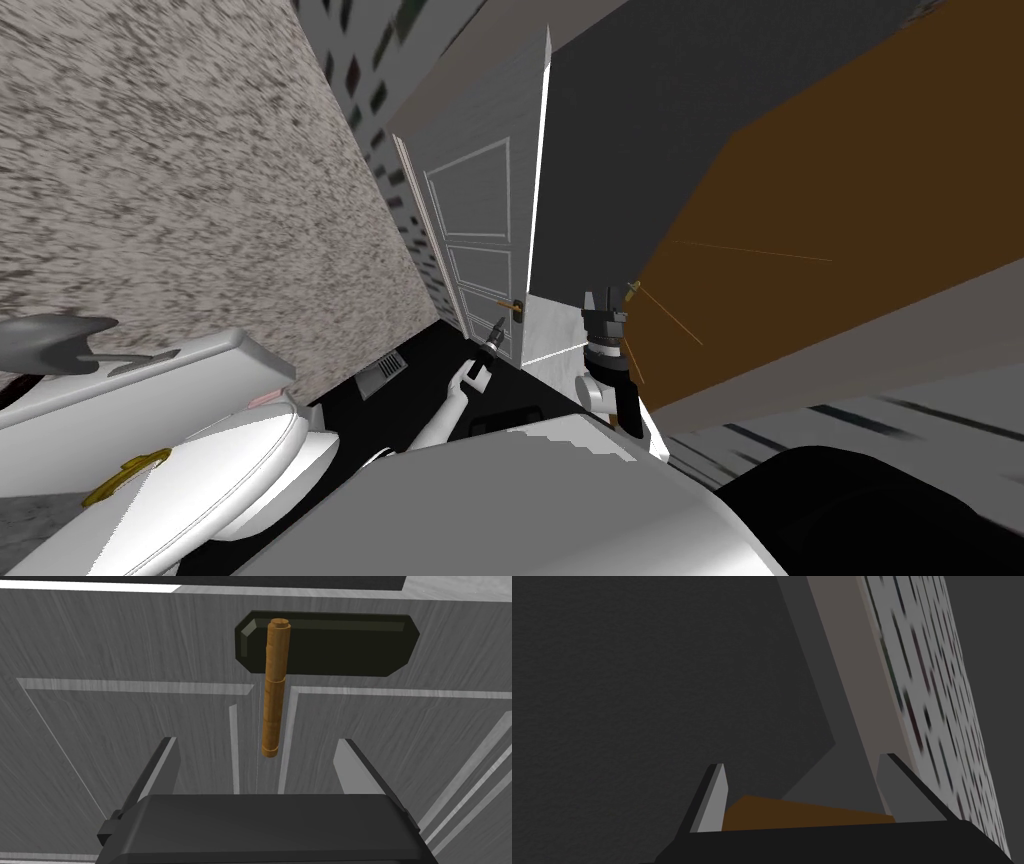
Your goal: Push the door open
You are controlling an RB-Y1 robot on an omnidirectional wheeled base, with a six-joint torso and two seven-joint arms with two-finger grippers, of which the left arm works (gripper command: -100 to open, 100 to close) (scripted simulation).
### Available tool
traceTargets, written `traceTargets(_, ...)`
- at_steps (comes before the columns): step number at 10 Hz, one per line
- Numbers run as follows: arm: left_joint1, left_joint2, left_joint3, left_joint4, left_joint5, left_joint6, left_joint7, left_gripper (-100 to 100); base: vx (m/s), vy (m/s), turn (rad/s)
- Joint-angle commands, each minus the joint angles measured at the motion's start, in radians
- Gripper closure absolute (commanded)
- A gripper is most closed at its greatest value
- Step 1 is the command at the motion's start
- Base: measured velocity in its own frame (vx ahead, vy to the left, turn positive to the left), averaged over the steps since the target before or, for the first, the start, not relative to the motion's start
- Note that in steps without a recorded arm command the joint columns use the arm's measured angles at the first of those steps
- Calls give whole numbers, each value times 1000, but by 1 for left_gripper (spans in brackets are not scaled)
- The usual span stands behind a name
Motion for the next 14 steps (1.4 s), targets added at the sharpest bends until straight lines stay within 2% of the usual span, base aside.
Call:
traceTargets(1,0,0,0,0,0,0,0,-100,-21,-8,13)
traceTargets(5,0,0,0,0,0,0,0,-100,-7,-4,0)
traceTargets(6,-4,23,-12,6,1,9,9,-100,95,34,-50)
traceTargets(8,-7,31,-25,12,2,19,19,-100,148,71,-112)
traceTargets(10,-10,29,-33,17,2,25,26,-100,140,84,-70)
traceTargets(11,-12,22,-41,20,3,31,32,-100,114,80,-91)
traceTargets(14,-12,22,-41,20,3,31,32,-100,40,30,-17)
